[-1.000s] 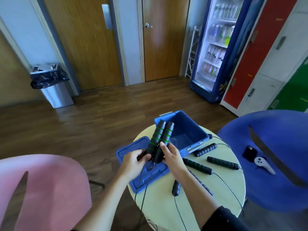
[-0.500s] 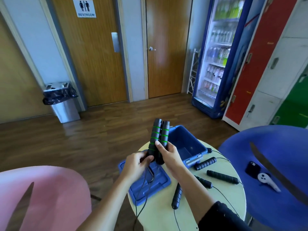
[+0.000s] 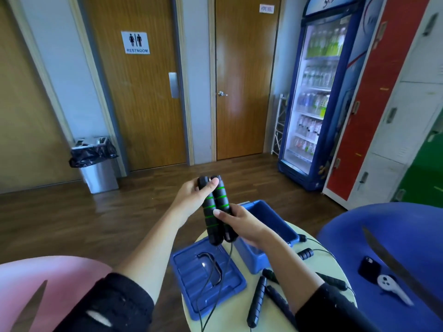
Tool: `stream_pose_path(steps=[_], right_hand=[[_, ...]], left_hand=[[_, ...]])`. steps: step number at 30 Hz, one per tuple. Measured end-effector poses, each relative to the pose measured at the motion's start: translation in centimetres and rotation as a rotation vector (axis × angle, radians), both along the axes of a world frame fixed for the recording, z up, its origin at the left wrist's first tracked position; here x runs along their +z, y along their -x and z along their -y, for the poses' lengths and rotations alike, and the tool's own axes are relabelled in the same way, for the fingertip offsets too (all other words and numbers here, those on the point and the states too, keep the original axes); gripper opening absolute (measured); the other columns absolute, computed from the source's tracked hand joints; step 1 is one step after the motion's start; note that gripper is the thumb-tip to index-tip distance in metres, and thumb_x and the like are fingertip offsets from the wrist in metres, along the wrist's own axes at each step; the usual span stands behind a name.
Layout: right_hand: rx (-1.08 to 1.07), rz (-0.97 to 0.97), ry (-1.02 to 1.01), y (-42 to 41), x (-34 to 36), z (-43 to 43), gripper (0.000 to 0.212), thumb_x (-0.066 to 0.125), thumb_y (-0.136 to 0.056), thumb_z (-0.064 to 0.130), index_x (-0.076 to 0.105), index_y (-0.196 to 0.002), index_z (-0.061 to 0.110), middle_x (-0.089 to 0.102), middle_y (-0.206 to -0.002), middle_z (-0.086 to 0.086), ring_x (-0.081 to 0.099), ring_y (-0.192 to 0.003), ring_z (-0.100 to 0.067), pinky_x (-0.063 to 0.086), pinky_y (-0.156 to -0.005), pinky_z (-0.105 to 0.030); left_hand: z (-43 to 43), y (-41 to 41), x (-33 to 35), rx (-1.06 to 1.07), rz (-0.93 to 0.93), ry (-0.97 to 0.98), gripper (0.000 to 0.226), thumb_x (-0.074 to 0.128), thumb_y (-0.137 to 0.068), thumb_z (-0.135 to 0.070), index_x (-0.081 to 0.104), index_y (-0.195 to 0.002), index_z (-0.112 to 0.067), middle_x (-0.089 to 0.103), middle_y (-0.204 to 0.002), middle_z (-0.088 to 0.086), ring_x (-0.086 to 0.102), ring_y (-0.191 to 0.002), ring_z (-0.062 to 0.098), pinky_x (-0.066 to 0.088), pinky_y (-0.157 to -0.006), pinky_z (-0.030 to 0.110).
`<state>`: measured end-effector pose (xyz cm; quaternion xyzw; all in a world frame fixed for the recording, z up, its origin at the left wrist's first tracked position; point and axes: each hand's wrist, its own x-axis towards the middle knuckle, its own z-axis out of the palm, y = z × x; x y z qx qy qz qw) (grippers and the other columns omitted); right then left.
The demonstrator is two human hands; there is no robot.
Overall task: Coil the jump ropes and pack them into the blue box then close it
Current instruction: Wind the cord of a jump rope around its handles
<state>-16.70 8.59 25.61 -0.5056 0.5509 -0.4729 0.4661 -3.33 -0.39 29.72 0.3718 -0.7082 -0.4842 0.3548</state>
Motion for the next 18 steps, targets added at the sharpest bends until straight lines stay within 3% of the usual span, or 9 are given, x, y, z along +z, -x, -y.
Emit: stream_pose_path(steps=[2,5,7,9,10,12,14,18], right_hand=[[0.057,-0.030,-0.028,0.4,1.3,0.1,0.023,0.056,-0.096,0.030,0.058,-0.108,0.011,0.069,-0.095,-0.003,0.067,-0.077,-0.007,0.050,-0.064,-0.018],[0.084,-0.076,-0.056,1.0,2.3,0.6,0.031,0.058,-0.094,0.038,0.058,-0.111,0.012,0.069,-0.103,-0.007,0.066,-0.093,-0.019,0.053,-0.077,-0.031],[0.062,-0.090,-0.042,0.8,2.5,0.7,0.041,0.059,-0.089,0.044,0.057,-0.115,0.012,0.067,-0.103,-0.008,0.063,-0.092,-0.024,0.050,-0.076,-0.037],[0.011,-0.090,-0.004,0.4,2.7,0.8,0.052,0.064,-0.085,0.047,0.051,-0.123,0.015,0.065,-0.105,-0.004,0.062,-0.089,-0.019,0.049,-0.071,-0.032],[-0.015,-0.104,0.033,0.1,2.8,0.8,0.061,0.069,-0.082,0.047,0.046,-0.129,0.018,0.063,-0.111,0.000,0.062,-0.096,-0.015,0.051,-0.076,-0.030],[-0.073,-0.223,0.120,-0.3,2.8,0.7,0.084,0.081,-0.071,0.043,0.033,-0.138,0.025,0.055,-0.121,0.008,0.058,-0.107,-0.010,0.050,-0.085,-0.026],[-0.124,-0.334,0.191,-0.7,2.7,1.0,0.095,0.086,-0.066,0.038,0.026,-0.139,0.029,0.049,-0.124,0.009,0.056,-0.109,-0.011,0.052,-0.084,-0.025],[-0.132,-0.377,0.274,-0.7,3.2,2.0,0.083,0.084,-0.066,0.025,0.031,-0.130,0.031,0.054,-0.119,0.003,0.061,-0.101,-0.016,0.058,-0.079,-0.034]], left_hand=[[0.3,0.4,0.9,0.006,-0.058,-0.046,0.025,0.073,-0.078,-0.045,0.069,-0.083,-0.020,0.068,-0.083,-0.004,0.062,-0.082,0.014,0.045,-0.073,0.027],[0.4,0.8,1.3,0.086,-0.111,-0.075,0.020,0.077,-0.076,-0.037,0.069,-0.079,-0.018,0.065,-0.074,-0.006,0.060,-0.074,0.013,0.044,-0.068,0.027],[0.2,1.2,1.6,0.165,-0.165,-0.074,0.019,0.077,-0.077,-0.034,0.068,-0.076,-0.017,0.064,-0.071,-0.005,0.059,-0.070,0.012,0.044,-0.064,0.025],[0.0,1.5,1.8,0.241,-0.210,-0.043,0.018,0.076,-0.079,-0.031,0.068,-0.078,-0.015,0.064,-0.072,-0.003,0.059,-0.069,0.011,0.044,-0.060,0.023],[0.0,1.5,1.9,0.273,-0.234,-0.026,0.018,0.076,-0.079,-0.030,0.068,-0.078,-0.015,0.064,-0.072,-0.003,0.059,-0.069,0.010,0.044,-0.060,0.023],[0.2,1.4,2.0,0.324,-0.279,-0.025,0.019,0.076,-0.078,-0.031,0.065,-0.074,-0.016,0.063,-0.071,-0.004,0.059,-0.069,0.010,0.045,-0.061,0.024],[0.6,1.1,2.1,0.346,-0.312,-0.052,0.021,0.076,-0.078,-0.032,0.063,-0.073,-0.017,0.062,-0.071,-0.003,0.058,-0.070,0.013,0.044,-0.063,0.026],[1.7,0.4,2.3,0.303,-0.324,-0.090,0.024,0.077,-0.077,-0.036,0.065,-0.081,-0.015,0.064,-0.079,-0.002,0.061,-0.082,0.019,0.047,-0.072,0.030]])
